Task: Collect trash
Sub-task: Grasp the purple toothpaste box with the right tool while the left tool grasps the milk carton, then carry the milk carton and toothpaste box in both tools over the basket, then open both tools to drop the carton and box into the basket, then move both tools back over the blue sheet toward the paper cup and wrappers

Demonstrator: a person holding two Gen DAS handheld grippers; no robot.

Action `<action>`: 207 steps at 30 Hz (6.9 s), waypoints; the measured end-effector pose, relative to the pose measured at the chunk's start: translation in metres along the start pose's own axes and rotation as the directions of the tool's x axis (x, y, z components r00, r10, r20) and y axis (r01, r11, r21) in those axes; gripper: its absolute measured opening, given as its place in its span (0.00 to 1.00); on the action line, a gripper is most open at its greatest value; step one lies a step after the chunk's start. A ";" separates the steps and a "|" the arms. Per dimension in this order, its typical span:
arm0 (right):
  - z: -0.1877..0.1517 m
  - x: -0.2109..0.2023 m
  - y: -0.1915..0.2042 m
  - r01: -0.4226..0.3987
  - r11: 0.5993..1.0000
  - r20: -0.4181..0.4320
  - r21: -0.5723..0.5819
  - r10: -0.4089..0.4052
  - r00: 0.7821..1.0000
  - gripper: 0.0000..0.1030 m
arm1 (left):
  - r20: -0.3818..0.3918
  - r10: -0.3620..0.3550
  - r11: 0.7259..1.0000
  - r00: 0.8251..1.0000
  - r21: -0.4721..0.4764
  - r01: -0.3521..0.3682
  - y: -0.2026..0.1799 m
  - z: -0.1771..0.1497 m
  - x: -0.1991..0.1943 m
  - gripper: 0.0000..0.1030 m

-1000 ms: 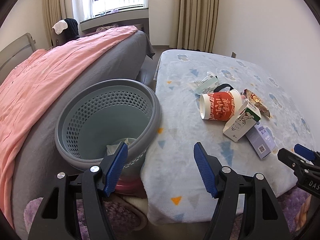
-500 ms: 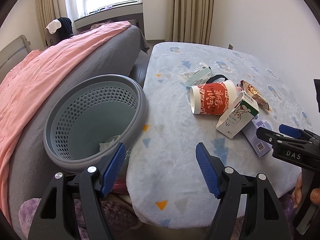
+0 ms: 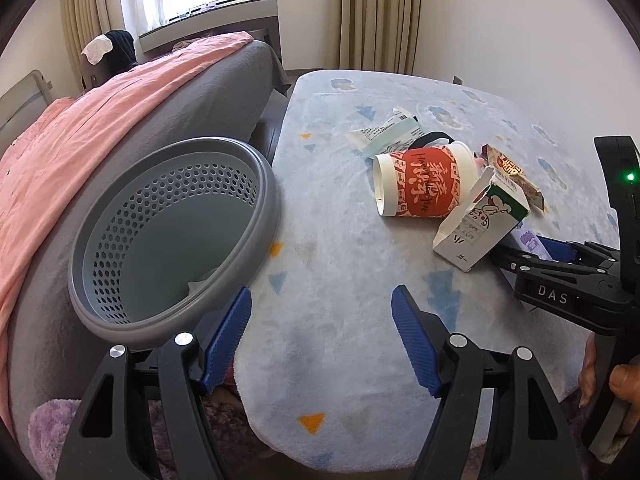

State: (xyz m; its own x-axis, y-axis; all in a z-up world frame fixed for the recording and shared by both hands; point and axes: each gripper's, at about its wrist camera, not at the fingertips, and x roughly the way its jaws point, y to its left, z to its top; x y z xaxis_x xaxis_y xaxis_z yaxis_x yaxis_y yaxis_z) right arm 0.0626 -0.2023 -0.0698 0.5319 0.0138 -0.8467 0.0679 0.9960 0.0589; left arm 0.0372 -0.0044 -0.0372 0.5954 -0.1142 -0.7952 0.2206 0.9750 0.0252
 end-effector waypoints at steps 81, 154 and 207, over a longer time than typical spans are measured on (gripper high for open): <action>-0.046 -0.062 -0.097 -0.090 0.956 0.148 0.278 0.049 0.988 0.43 | 0.054 -0.125 0.984 0.991 0.138 0.117 -0.120 0.034 0.053 0.66; 0.101 0.016 0.222 -0.340 0.921 0.046 -0.191 0.354 0.934 0.56 | 0.048 0.217 0.931 0.975 -0.310 -0.192 0.217 0.053 0.035 0.56; 0.065 -0.021 0.188 -0.246 0.955 0.076 -0.166 0.261 0.962 0.63 | 0.092 0.196 0.942 0.976 -0.295 -0.162 0.200 0.038 0.017 0.63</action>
State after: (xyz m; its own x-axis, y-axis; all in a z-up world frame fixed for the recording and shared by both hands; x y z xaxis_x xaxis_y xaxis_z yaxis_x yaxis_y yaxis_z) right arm 0.1187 -0.0209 -0.0067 0.5941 0.2662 -0.7591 -0.2058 0.9625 0.1765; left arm 0.1209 0.1813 -0.0224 0.6956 0.0625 -0.7157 -0.1165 0.9928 -0.0266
